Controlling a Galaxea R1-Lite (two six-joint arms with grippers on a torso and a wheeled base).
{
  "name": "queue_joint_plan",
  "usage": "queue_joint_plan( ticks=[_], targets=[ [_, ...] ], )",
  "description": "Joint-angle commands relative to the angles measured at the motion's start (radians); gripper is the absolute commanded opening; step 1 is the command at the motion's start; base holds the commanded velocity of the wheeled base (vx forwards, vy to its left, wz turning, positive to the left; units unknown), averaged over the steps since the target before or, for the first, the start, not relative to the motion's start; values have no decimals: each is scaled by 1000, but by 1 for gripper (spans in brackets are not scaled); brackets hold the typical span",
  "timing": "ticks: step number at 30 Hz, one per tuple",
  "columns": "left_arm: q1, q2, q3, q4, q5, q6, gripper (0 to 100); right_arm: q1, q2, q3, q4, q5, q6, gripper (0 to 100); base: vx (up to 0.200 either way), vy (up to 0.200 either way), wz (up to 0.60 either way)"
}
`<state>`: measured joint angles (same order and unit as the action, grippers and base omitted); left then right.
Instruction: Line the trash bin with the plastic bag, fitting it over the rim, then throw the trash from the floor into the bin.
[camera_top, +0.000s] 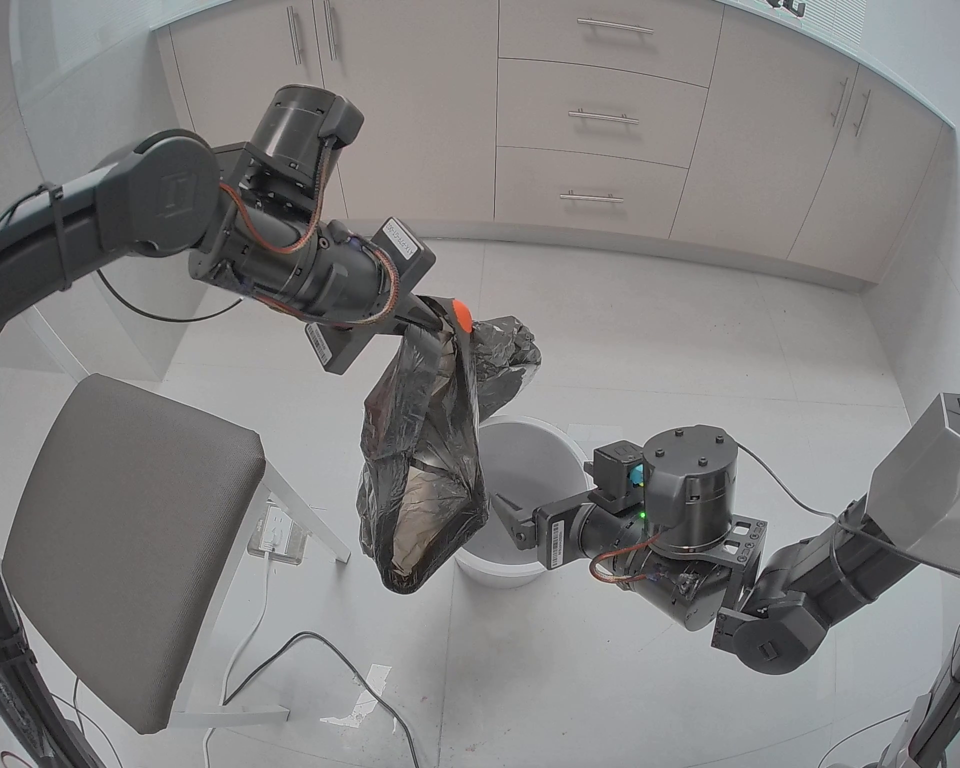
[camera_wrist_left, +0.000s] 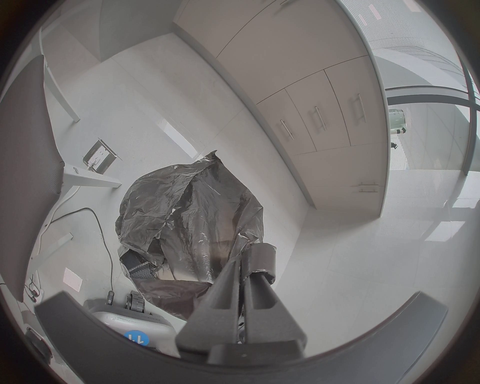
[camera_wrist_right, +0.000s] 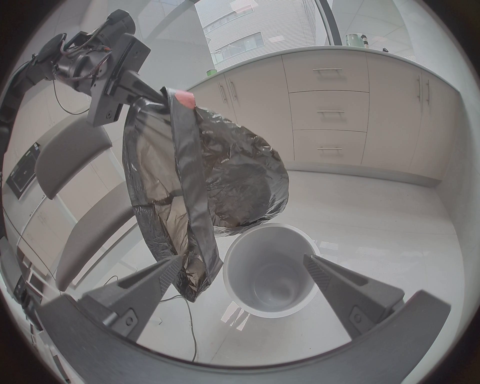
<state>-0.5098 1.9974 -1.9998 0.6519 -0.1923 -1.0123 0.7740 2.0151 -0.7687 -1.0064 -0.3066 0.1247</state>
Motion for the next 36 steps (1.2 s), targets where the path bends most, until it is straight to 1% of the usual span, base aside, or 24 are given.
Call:
queue_joint_plan(
  ticks=[1,4,5,7,9,16,23,27,29,32,36],
  targets=[
    [-29,-80,0,29,-2,-2,0,27,-12,17,-1,0,3,100,0,0,0],
    [-47,-103,0,32,-2,-2,0,39,-12,25,-1,0,4,100,0,0,0],
    [-90,-143,0,38,-2,-2,0,59,-9,35,-9,-2,4,100,0,0,0],
    [-111,-158,0,40,-2,-2,0,70,-7,40,-20,-5,3,100,0,0,0],
    [-136,-180,0,41,-2,-2,0,90,-6,51,-23,-23,4,100,0,0,0],
    [-154,-209,0,40,-4,-2,0,142,4,82,-29,-28,9,100,0,0,0],
    [-207,-227,0,38,-4,0,0,134,53,74,-31,-32,9,100,0,0,0],
    [-219,-233,0,38,-6,-2,0,133,79,60,-35,-55,10,100,0,0,0],
    [-223,-235,0,38,-6,-2,0,133,91,55,-52,-58,10,100,0,0,0],
    [-251,-249,0,40,-4,-3,0,133,146,45,-163,-65,0,100,0,0,0],
    [-263,-256,0,40,-4,-3,0,133,194,19,-192,-75,-8,100,0,0,0]
  ],
)
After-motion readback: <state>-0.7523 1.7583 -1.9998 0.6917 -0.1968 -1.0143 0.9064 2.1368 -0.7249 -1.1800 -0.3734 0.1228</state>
